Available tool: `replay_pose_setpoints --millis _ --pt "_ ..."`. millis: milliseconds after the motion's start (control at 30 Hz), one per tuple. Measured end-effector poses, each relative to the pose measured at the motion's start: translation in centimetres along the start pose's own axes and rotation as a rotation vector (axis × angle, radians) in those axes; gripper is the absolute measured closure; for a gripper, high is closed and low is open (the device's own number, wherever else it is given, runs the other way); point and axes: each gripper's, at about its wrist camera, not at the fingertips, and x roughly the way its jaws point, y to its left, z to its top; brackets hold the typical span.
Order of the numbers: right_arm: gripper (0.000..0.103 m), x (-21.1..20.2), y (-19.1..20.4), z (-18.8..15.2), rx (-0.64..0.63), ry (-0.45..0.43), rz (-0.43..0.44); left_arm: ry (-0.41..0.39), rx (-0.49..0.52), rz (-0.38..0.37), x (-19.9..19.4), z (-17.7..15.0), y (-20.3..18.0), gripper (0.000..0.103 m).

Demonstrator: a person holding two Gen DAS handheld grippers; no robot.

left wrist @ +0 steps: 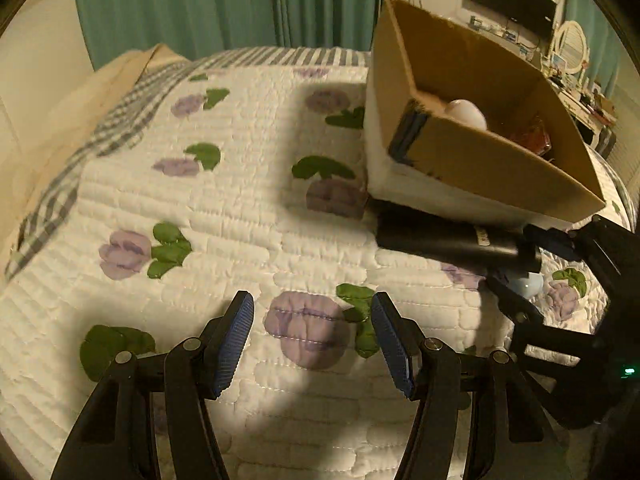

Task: Organize rigid objects
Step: 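Grasp the black cylinder with the right gripper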

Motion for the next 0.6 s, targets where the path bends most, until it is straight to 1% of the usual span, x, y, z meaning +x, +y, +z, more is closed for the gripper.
replay_pose_setpoints --millis 133,167,200,233,333,400,467,567,600 --pt "0.053 1.3 0.7 0.3 -0.040 -0.002 -0.051 0.020 -0.008 -0.004 0.4 -0.2 0.2 0.039" --pt "0.055 1.4 0.8 0.2 -0.045 -0.005 -0.062 0.017 0.000 -0.011 0.4 -0.2 0.2 0.039" --pt "0.065 1.5 0.9 0.1 -0.048 -0.007 -0.087 0.015 0.000 -0.011 0.3 -0.2 0.2 0.039" --pt "0.065 1.4 0.8 0.1 -0.050 -0.007 -0.108 0.012 0.001 -0.011 0.2 -0.3 0.2 0.039" --pt "0.068 0.5 0.1 0.0 -0.006 -0.015 -0.074 -0.002 0.004 -0.004 -0.2 -0.3 0.1 0.039" --pt "0.074 -1.2 -0.2 -0.1 0.028 -0.028 -0.051 -0.011 0.010 -0.002 -0.6 -0.3 0.0 0.039" --pt "0.079 -3.0 -0.5 -0.4 0.074 -0.026 0.002 -0.020 0.020 0.002 -1.0 -0.3 -0.2 0.039" --pt "0.083 -5.4 -0.8 -1.4 0.156 0.012 0.051 -0.033 0.033 -0.013 -1.8 -0.5 -0.6 0.039" --pt "0.084 -6.2 -1.3 -1.9 0.204 0.032 0.081 -0.036 0.036 -0.017 -2.1 -0.6 -0.7 0.039"
